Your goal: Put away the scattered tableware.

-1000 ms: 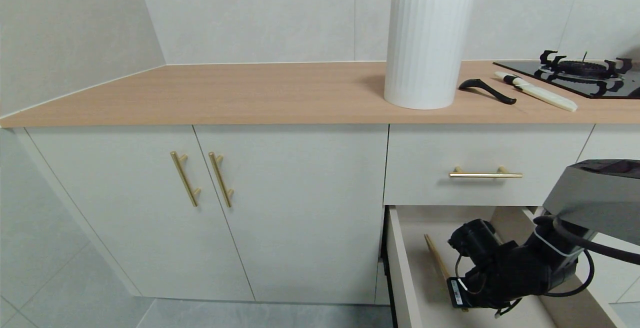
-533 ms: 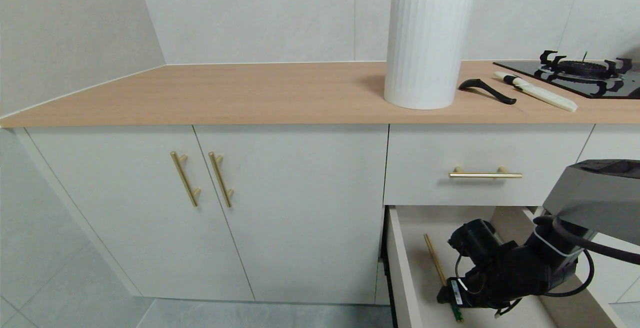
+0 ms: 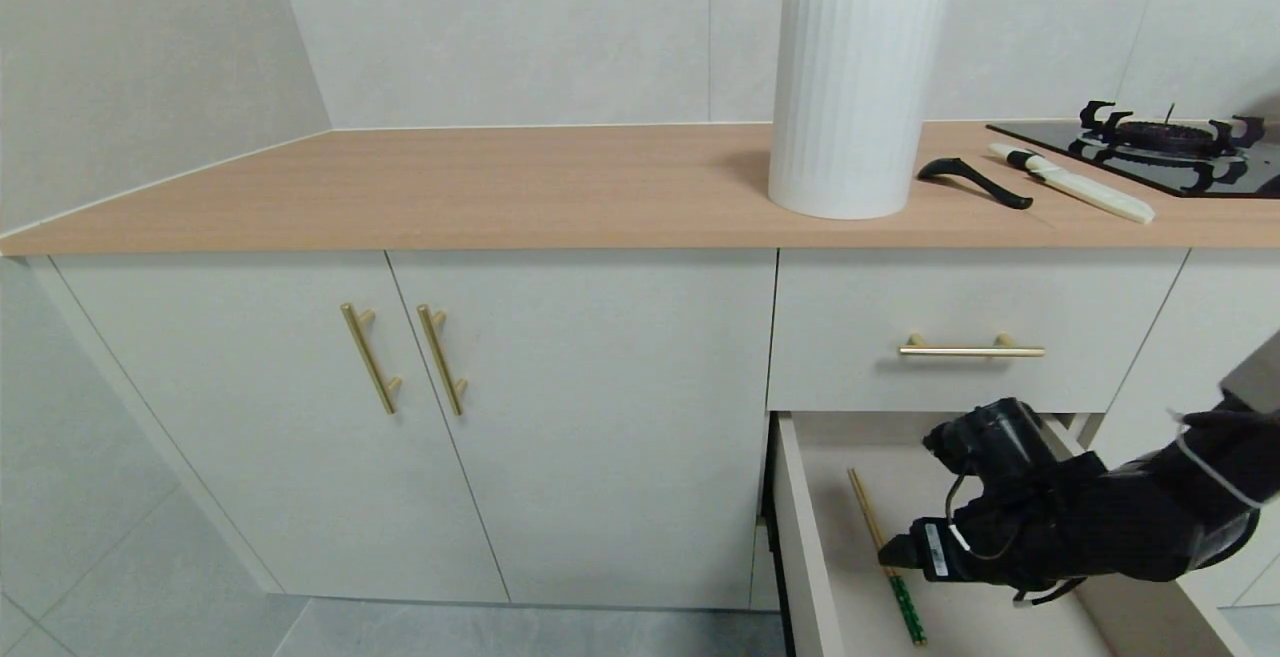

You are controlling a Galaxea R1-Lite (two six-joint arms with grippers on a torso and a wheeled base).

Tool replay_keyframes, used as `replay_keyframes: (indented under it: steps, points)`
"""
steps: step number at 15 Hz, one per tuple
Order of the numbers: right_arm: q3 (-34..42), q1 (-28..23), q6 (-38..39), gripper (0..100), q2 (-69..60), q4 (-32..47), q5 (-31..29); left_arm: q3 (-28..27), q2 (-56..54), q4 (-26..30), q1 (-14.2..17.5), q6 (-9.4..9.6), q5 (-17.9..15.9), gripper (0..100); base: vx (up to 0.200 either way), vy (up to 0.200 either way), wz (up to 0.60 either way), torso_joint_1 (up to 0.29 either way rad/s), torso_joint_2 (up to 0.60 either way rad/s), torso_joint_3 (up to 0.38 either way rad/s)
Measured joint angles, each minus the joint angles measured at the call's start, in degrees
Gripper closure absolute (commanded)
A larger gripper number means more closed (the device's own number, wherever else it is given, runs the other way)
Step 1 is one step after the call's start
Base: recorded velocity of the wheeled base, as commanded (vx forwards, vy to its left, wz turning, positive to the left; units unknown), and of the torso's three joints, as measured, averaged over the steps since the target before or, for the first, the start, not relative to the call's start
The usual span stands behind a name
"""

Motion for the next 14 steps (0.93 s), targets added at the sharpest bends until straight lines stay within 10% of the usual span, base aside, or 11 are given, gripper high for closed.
replay_keyframes:
  steps: [14]
  points:
    - [1.0, -7.8, -7.4, 0, -28.6, 4.2, 1.9, -0.1, 0.0, -0.1, 0.0, -0.02, 0.0, 0, 0.000, 0.000, 0.00, 0.010, -0.05, -0.047]
